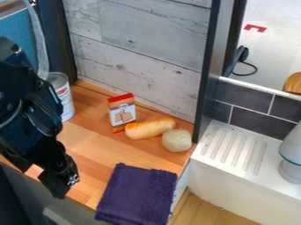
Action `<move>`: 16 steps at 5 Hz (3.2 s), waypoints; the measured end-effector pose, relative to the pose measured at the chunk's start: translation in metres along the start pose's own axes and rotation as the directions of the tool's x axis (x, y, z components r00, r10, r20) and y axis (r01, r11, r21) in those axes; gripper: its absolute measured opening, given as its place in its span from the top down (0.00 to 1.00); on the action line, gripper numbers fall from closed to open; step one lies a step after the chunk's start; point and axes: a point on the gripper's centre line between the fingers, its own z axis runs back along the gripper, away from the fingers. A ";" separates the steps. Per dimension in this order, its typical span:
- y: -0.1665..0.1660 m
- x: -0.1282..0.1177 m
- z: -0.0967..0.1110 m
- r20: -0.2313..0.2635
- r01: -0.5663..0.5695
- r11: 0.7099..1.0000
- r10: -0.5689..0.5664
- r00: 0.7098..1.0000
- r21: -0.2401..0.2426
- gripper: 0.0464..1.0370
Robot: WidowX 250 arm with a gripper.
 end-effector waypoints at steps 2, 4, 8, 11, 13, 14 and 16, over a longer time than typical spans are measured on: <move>0.020 0.002 -0.014 -0.012 0.034 0.999 -0.034 0.999 -0.005 0.04; 0.080 0.050 -0.054 0.099 0.370 0.912 -0.358 0.929 -0.175 0.04; 0.089 0.163 -0.099 0.105 0.562 0.815 -0.553 0.827 -0.141 0.04; 0.089 0.187 -0.144 -0.022 0.440 0.894 -0.444 0.896 -0.086 0.04; 0.093 0.193 -0.160 -0.039 0.415 0.906 -0.419 0.907 -0.084 0.09; 0.099 0.194 -0.163 -0.041 0.345 0.938 -0.346 0.937 -0.030 0.36; 0.098 0.188 -0.163 -0.045 0.327 0.945 -0.328 0.944 -0.029 0.62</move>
